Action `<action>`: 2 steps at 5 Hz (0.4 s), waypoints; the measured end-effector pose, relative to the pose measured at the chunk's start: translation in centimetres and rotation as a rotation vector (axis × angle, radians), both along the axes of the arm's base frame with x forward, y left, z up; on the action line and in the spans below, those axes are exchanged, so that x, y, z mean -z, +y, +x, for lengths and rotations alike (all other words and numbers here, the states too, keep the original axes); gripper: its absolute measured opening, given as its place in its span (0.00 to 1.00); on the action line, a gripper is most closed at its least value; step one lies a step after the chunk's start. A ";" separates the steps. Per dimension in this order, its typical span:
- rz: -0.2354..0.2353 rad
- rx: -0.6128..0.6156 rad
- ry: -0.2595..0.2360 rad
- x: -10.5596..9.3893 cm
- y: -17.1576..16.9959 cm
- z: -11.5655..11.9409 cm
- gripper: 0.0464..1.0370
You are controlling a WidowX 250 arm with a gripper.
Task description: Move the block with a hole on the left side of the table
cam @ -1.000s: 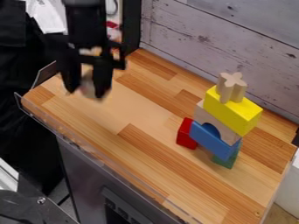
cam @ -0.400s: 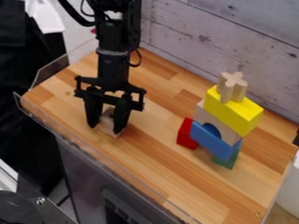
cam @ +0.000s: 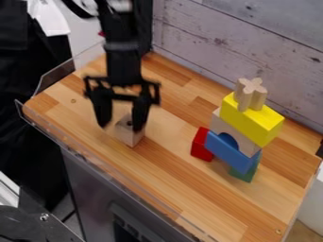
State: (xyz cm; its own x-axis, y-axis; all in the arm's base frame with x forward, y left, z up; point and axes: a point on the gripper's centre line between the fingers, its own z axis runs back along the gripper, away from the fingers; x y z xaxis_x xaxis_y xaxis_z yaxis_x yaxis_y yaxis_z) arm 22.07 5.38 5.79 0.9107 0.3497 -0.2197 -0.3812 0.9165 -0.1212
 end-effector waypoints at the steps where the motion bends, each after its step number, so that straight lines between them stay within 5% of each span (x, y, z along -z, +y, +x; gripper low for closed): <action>1: 0.068 -0.011 -0.144 -4.7 0.4 -0.2 0.97; 2: 0.139 0.036 -0.211 -9.5 -0.6 0.1 0.96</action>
State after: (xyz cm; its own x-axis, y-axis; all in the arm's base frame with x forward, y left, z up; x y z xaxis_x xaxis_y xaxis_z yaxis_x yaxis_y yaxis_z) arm 22.22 4.81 15.32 0.9437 0.3300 0.0245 -0.3279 0.9424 -0.0661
